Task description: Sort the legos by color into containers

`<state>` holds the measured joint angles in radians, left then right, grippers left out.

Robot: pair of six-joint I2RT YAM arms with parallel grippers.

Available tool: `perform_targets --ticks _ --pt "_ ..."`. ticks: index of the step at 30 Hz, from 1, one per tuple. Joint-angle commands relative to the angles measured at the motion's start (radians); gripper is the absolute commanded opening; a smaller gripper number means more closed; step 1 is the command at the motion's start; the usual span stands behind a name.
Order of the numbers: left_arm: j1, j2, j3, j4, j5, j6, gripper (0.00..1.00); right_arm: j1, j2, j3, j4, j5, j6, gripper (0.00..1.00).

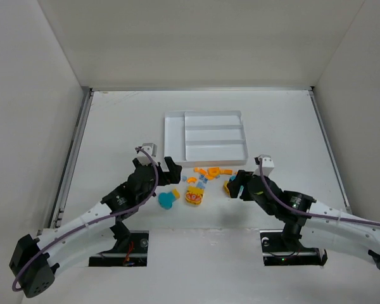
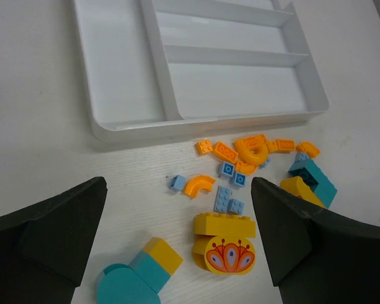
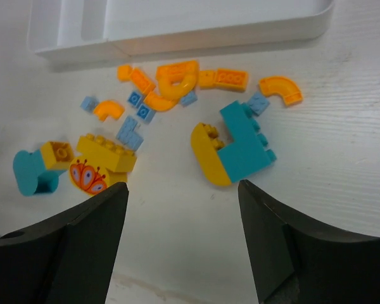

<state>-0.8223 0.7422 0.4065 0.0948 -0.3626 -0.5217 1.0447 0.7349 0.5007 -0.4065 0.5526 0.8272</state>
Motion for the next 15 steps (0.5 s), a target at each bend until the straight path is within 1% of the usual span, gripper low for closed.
perform_targets --ticks 1,2,3,4,6,9,11,12,13,14,15 --pt "0.07 -0.012 0.008 0.072 0.02 0.002 1.0 0.06 0.021 0.05 0.11 -0.02 -0.043 0.68" --pt "0.085 -0.001 0.009 0.074 0.027 0.0 1.0 0.065 0.032 0.05 0.13 -0.034 -0.052 0.61" --pt "0.099 0.015 0.009 0.091 0.019 -0.009 1.0 0.071 0.044 0.05 0.155 -0.055 -0.059 0.51" --pt "0.116 0.044 0.006 0.112 0.014 -0.035 1.0 0.085 0.069 0.045 0.185 -0.075 -0.054 0.36" --pt "0.133 0.069 0.005 0.131 0.027 -0.073 1.0 0.106 0.116 0.033 0.228 -0.083 -0.054 0.22" --pt "0.139 0.065 -0.015 0.175 0.021 -0.129 1.0 0.139 0.199 0.048 0.23 -0.077 -0.057 0.13" --pt "0.14 0.056 -0.028 0.194 0.02 -0.197 1.0 0.162 0.247 0.061 0.228 -0.071 -0.065 0.11" --pt "0.142 0.052 -0.023 0.177 0.019 -0.21 1.0 0.169 0.277 0.068 0.239 -0.065 -0.068 0.14" --pt "0.14 0.052 -0.02 0.166 0.017 -0.215 1.0 0.174 0.302 0.079 0.241 -0.063 -0.068 0.19" --pt "0.139 0.059 -0.009 0.149 0.03 -0.216 1.0 0.185 0.331 0.091 0.241 -0.059 -0.063 0.32" --pt "0.134 0.066 0.0 0.14 0.045 -0.207 0.95 0.192 0.343 0.096 0.242 -0.053 -0.062 0.4"
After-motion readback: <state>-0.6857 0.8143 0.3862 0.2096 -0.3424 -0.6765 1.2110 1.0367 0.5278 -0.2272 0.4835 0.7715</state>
